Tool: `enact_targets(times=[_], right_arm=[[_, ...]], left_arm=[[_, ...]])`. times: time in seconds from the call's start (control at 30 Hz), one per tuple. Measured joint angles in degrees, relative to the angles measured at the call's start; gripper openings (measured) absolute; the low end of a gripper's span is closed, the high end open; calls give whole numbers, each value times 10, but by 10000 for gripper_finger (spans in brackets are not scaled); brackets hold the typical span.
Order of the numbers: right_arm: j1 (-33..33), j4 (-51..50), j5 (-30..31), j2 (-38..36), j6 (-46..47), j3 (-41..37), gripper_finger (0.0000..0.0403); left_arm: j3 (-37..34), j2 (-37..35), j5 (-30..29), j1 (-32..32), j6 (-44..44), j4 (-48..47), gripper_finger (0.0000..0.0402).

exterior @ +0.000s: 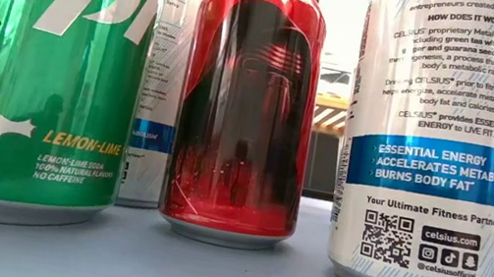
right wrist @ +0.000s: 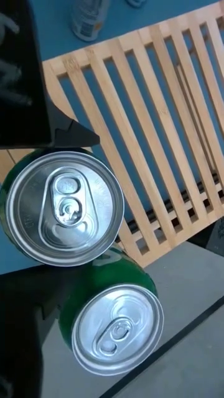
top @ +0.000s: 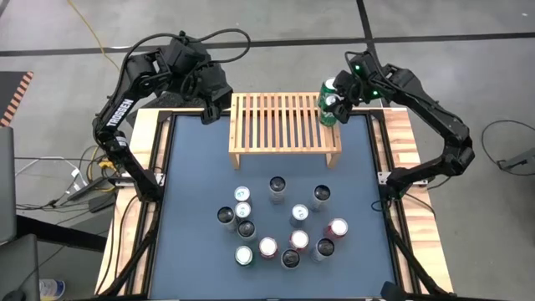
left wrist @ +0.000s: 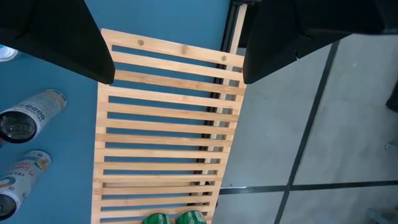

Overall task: Place canned beverage on shelf
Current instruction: Put the left green soda can on the shelf aligned with the other green soda can

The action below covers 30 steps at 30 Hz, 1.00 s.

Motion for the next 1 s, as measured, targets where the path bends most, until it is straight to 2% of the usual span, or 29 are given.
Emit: enact_targets(times=[0.3, 0.73, 1.0], right_arm=[[0, -5, -23, 0, -1, 0, 245], [0, -5, -28, 0, 1, 0, 248], [1, -19, 8, 0, 3, 1, 248]], left_arm=[[0, 0, 0, 0, 6, 0, 343], [0, 0, 0, 0, 6, 0, 343], [0, 0, 0, 0, 5, 0, 343]])
